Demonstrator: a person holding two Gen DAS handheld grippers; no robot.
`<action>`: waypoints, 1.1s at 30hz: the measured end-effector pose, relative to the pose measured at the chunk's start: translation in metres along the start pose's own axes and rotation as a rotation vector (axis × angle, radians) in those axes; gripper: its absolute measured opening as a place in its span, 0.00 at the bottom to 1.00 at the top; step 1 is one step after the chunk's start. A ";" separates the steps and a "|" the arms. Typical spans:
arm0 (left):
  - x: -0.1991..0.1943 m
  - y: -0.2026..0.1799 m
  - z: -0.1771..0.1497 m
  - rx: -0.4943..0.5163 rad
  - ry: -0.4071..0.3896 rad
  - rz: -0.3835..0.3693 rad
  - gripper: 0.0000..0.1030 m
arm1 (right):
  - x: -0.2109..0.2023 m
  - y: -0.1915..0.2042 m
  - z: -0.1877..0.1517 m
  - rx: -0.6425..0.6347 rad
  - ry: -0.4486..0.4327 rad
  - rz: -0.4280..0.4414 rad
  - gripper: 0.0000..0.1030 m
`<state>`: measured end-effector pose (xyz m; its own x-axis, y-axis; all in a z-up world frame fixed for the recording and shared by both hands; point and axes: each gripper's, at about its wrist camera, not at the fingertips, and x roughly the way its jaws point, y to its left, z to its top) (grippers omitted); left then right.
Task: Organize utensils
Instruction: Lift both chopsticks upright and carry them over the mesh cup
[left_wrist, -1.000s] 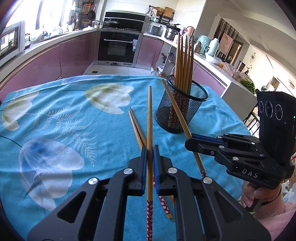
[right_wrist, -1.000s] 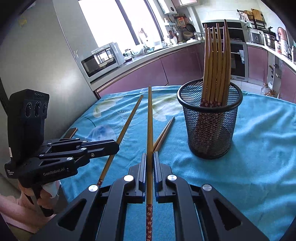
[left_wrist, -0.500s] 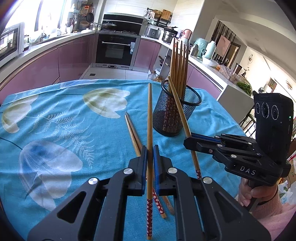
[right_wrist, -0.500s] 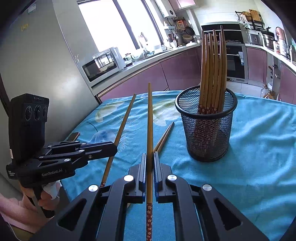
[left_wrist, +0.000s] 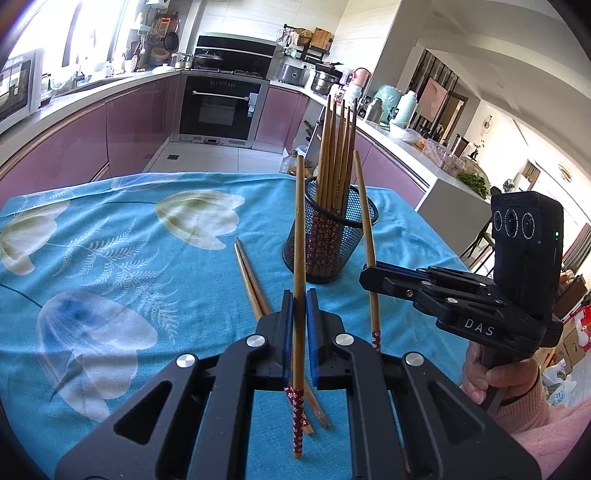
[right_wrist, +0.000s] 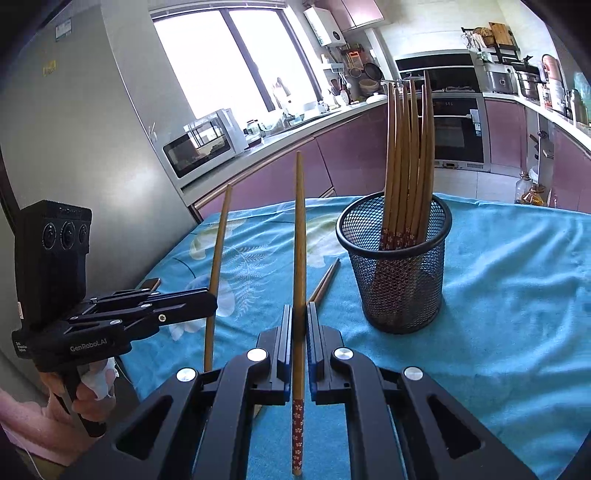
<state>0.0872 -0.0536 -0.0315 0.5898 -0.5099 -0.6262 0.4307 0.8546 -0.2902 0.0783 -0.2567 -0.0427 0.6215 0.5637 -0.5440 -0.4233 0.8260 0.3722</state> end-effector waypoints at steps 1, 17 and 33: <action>-0.001 0.000 0.001 0.000 -0.003 -0.004 0.07 | -0.001 -0.001 0.000 0.002 -0.004 0.001 0.06; -0.019 -0.006 0.016 -0.001 -0.053 -0.055 0.07 | -0.025 -0.011 0.018 0.006 -0.085 -0.010 0.06; -0.024 -0.012 0.049 0.007 -0.125 -0.065 0.07 | -0.055 -0.013 0.050 -0.034 -0.185 -0.039 0.06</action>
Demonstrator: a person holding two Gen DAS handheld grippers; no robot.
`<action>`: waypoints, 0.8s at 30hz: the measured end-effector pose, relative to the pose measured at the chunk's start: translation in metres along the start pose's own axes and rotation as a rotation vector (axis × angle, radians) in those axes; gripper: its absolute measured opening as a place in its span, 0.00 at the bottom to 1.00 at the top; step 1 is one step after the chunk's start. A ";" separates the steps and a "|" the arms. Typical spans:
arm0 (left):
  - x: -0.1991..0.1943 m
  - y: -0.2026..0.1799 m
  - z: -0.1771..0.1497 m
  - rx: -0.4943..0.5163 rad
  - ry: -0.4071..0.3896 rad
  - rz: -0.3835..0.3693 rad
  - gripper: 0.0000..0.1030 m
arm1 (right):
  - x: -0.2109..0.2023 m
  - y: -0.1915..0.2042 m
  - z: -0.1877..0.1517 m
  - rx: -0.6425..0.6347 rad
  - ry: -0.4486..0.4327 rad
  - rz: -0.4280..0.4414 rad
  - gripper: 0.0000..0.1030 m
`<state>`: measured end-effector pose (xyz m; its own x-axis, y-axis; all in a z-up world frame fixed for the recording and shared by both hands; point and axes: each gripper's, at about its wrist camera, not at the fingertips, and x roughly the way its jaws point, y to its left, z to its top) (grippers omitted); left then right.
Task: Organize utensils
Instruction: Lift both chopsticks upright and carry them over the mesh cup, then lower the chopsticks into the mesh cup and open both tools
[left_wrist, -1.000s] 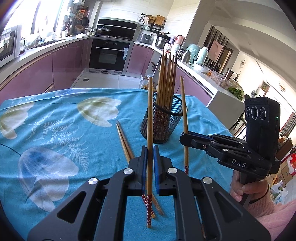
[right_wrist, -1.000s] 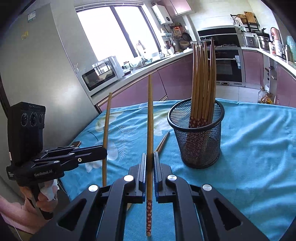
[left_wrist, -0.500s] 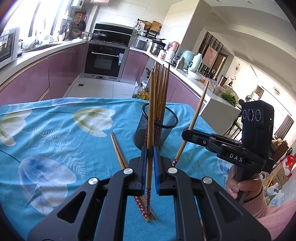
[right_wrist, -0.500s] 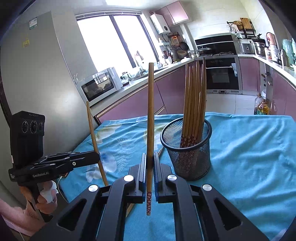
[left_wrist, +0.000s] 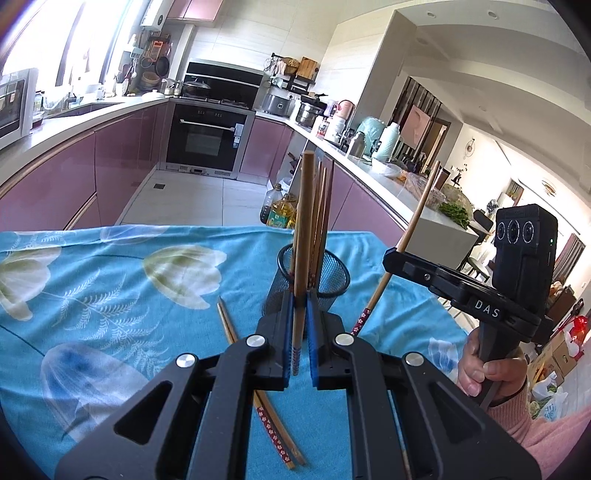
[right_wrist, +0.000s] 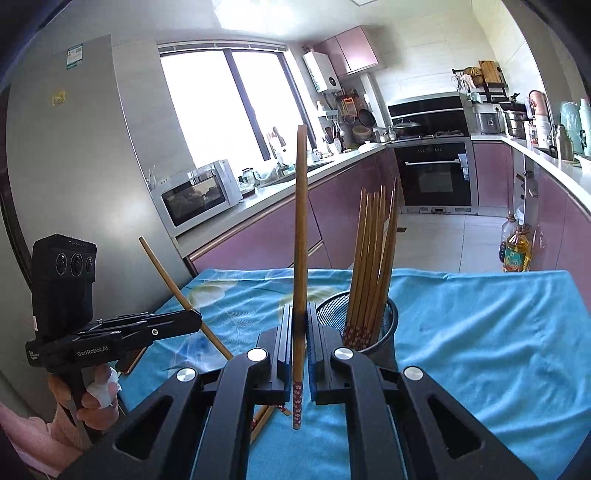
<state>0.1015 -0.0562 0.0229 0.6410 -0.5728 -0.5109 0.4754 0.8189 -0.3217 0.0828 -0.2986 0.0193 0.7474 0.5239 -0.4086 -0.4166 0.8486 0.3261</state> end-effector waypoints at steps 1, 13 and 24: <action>0.000 -0.001 0.003 0.003 -0.006 0.000 0.07 | -0.001 0.000 0.002 -0.003 -0.003 0.000 0.06; -0.002 -0.013 0.035 0.041 -0.059 -0.005 0.07 | -0.003 0.000 0.028 -0.031 -0.052 -0.002 0.06; -0.011 -0.031 0.069 0.086 -0.128 -0.016 0.07 | -0.003 -0.003 0.057 -0.048 -0.100 -0.005 0.06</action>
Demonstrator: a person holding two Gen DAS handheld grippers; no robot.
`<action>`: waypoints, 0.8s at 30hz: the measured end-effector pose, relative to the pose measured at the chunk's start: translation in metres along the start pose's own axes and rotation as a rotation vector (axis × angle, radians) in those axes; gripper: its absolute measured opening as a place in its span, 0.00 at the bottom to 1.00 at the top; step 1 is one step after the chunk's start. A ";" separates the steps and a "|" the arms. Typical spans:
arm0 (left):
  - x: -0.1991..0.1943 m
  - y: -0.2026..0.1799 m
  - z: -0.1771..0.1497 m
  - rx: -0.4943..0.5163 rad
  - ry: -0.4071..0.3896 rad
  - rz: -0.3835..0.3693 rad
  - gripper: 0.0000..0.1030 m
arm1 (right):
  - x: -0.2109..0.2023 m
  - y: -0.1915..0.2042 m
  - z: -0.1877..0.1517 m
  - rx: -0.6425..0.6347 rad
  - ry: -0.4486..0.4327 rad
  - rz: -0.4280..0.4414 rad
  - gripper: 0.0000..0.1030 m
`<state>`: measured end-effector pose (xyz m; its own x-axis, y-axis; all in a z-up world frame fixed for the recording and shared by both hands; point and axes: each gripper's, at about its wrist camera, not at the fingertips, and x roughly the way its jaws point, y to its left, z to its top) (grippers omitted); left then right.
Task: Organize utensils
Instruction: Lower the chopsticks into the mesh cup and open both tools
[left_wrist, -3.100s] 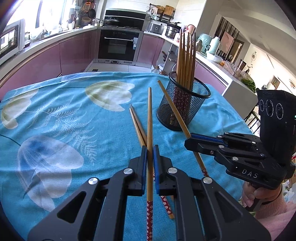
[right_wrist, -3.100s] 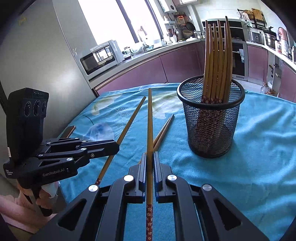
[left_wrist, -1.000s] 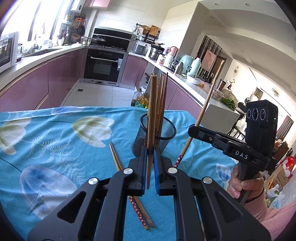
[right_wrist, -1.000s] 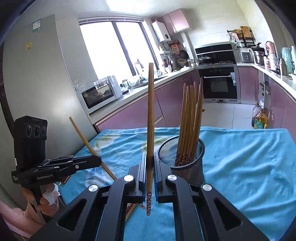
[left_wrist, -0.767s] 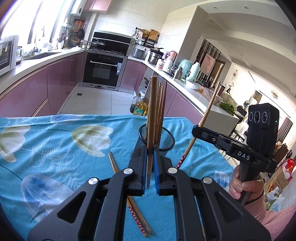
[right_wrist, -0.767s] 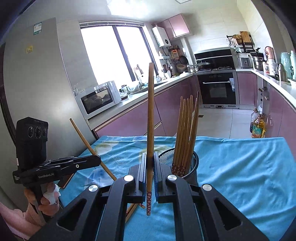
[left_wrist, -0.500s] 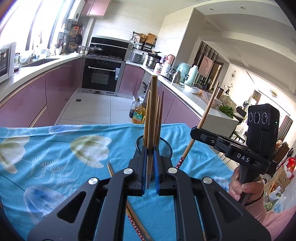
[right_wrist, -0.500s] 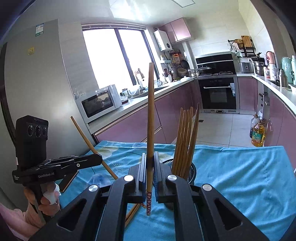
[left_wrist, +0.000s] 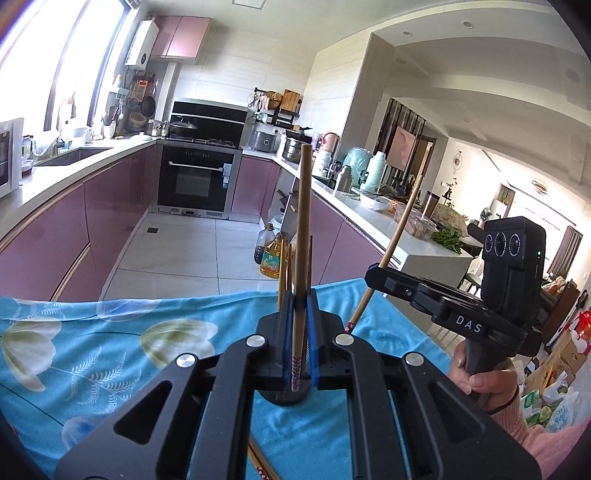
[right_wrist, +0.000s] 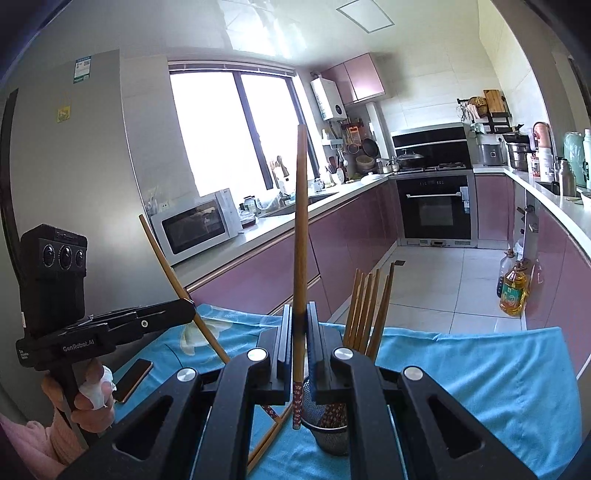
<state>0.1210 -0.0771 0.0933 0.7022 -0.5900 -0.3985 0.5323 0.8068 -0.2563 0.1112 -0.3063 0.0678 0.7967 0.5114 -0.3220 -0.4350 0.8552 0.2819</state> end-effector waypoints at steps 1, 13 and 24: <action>0.000 -0.002 0.002 0.007 -0.004 0.000 0.07 | 0.001 0.000 0.002 -0.004 -0.002 -0.002 0.06; 0.017 -0.012 0.019 0.019 -0.013 0.003 0.07 | 0.018 -0.010 0.007 -0.007 0.019 -0.028 0.06; 0.045 -0.008 0.016 0.022 0.035 0.020 0.07 | 0.031 -0.016 0.002 0.004 0.052 -0.054 0.06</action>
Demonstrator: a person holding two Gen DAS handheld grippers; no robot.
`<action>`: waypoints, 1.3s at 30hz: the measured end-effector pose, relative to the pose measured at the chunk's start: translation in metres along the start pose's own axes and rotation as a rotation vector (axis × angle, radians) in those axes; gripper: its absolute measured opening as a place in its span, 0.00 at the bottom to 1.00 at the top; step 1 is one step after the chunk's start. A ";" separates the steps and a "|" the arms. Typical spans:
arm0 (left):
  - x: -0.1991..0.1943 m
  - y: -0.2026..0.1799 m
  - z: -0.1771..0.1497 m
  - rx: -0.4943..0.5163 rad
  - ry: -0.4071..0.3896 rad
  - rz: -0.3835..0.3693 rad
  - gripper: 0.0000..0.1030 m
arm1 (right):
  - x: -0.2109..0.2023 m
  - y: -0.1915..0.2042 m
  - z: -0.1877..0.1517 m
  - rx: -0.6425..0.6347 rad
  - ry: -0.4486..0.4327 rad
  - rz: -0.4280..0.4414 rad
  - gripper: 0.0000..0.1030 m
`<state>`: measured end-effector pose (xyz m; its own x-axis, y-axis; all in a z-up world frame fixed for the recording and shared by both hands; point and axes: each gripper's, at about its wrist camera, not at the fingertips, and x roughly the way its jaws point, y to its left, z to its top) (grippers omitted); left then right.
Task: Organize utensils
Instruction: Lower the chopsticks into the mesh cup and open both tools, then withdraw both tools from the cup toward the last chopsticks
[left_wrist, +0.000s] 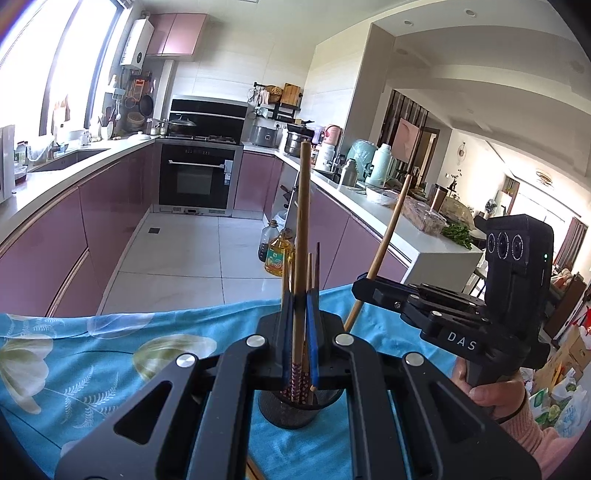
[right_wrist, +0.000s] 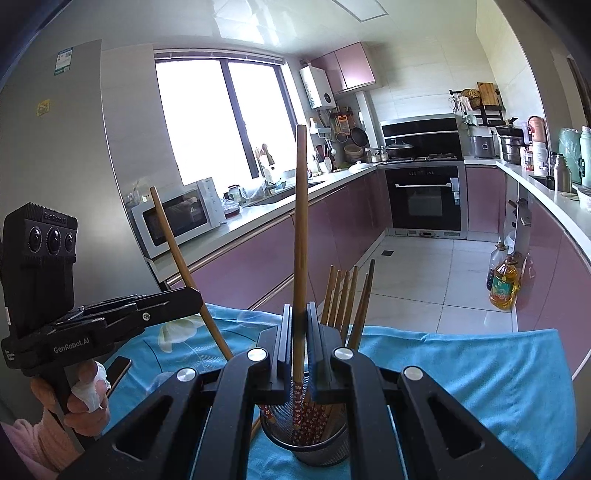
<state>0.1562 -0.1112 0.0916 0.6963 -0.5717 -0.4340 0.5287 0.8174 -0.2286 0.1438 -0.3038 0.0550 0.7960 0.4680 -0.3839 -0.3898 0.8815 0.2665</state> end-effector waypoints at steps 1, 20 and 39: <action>0.000 0.001 -0.001 0.001 0.006 0.002 0.07 | 0.002 -0.001 -0.001 0.002 0.006 -0.002 0.06; 0.050 0.009 -0.021 0.051 0.173 0.051 0.07 | 0.036 -0.011 -0.028 0.029 0.138 -0.013 0.06; 0.089 0.026 -0.037 0.001 0.244 0.043 0.10 | 0.046 -0.018 -0.039 0.075 0.172 -0.047 0.09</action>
<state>0.2138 -0.1380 0.0149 0.5799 -0.5027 -0.6411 0.5018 0.8403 -0.2050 0.1688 -0.2959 -0.0021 0.7189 0.4359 -0.5415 -0.3135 0.8986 0.3070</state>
